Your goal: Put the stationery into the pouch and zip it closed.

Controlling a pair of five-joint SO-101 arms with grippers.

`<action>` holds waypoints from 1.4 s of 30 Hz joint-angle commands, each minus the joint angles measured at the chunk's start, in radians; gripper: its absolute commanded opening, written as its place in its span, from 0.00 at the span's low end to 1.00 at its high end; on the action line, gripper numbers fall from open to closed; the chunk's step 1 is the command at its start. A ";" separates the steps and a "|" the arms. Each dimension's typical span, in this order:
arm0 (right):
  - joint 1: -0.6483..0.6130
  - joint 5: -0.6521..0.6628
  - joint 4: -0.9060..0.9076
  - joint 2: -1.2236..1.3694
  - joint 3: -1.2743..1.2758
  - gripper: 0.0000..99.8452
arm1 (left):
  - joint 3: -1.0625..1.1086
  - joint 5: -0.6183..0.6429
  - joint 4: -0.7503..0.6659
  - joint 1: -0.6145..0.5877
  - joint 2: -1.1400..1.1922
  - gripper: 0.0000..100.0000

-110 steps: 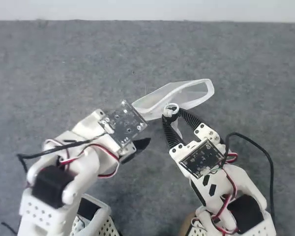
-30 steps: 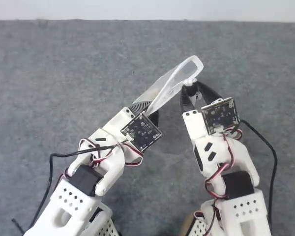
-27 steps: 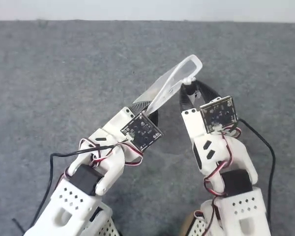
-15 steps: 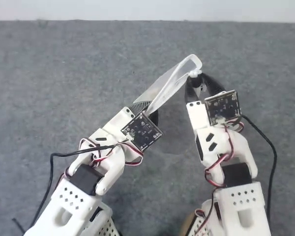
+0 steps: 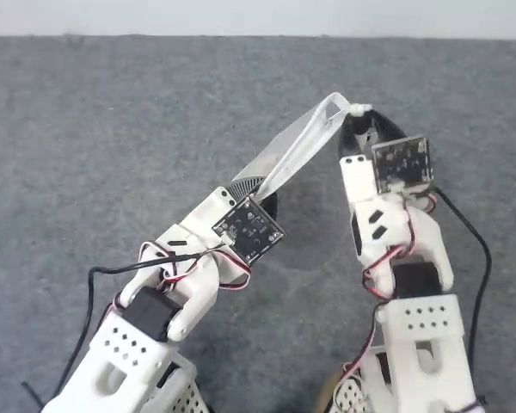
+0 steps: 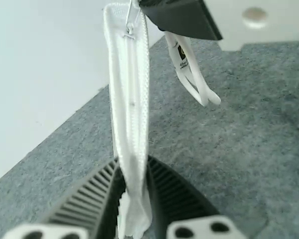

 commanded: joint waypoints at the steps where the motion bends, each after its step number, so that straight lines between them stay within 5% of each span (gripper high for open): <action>1: 0.079 -0.011 -0.028 0.110 -0.120 0.01 | 0.005 0.018 0.002 -0.009 -0.014 0.01; 23: 0.173 -0.058 0.012 0.374 -0.290 0.01 | 0.005 0.018 0.002 -0.009 -0.014 0.01; 32: 0.093 -0.051 0.166 0.318 -0.290 0.29 | 0.005 0.018 0.002 -0.009 -0.014 0.01; 42: 0.061 -0.006 0.380 0.107 -0.284 0.29 | 0.005 0.020 0.002 -0.011 -0.014 0.01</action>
